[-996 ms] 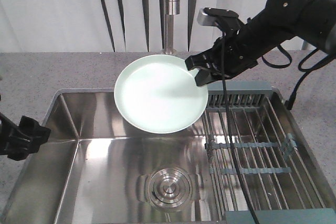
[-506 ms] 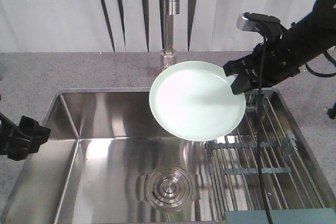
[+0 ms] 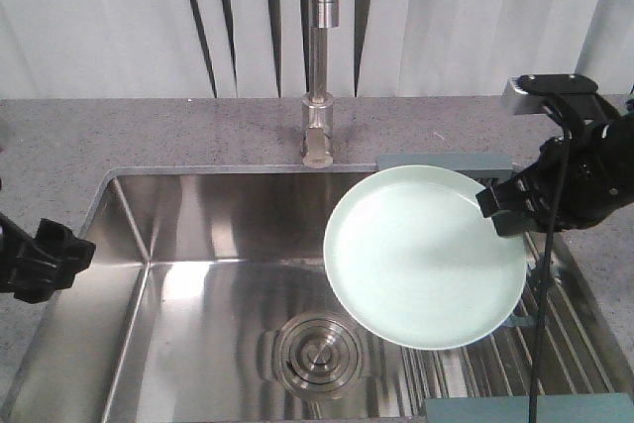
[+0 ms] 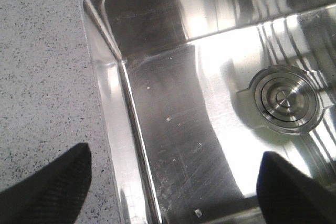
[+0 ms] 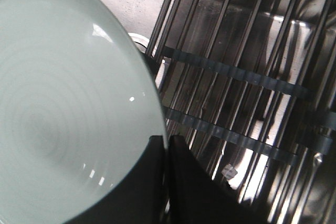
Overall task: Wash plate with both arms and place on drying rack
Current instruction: 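Move the plate with the right gripper onto the wire drying rack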
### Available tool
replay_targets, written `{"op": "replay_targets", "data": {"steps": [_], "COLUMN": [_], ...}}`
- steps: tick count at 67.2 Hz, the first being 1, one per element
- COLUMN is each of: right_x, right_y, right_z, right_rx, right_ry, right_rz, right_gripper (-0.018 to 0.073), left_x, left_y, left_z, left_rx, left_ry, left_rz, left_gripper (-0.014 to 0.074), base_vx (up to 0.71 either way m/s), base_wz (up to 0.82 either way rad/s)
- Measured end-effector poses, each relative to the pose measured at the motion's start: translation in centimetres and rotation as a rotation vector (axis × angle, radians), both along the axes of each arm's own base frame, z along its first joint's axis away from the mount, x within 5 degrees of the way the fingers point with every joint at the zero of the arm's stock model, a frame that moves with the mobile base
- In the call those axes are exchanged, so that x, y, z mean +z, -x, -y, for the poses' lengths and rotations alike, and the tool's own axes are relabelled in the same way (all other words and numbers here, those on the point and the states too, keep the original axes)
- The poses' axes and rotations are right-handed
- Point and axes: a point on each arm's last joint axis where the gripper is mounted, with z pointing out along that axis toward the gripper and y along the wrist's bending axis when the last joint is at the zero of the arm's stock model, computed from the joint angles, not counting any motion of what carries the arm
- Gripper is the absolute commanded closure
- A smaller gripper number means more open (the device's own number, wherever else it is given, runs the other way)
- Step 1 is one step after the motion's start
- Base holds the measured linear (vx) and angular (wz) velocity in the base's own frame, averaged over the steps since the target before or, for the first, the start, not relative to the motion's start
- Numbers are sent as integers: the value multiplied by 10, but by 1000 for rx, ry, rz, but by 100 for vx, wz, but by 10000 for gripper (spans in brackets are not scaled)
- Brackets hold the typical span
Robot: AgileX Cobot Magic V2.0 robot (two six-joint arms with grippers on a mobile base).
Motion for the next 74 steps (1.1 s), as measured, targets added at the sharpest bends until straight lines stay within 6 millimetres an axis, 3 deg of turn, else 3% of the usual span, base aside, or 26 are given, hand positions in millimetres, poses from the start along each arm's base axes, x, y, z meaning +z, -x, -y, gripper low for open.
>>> {"op": "replay_targets", "data": {"steps": [13, 35, 44, 74], "right_x": [4, 0, -13, -69], "right_y": [7, 1, -8, -47], "right_z": [10, 47, 59, 68], "right_rx": [-28, -143, -168, -171], "right_ry": [80, 148, 181, 231], "right_rz": [12, 6, -25, -74], "right_gripper": [564, 564, 564, 559], "left_x": [0, 0, 0, 0], "left_y": [0, 0, 0, 0], "left_z": [0, 0, 0, 0], "left_rx": [0, 0, 0, 0], "left_ry": [0, 0, 0, 0], "left_rz": [0, 0, 0, 0], "left_gripper": [6, 6, 6, 6], "base_vx": [0, 0, 0, 0], "base_wz": [0, 0, 0, 0]}}
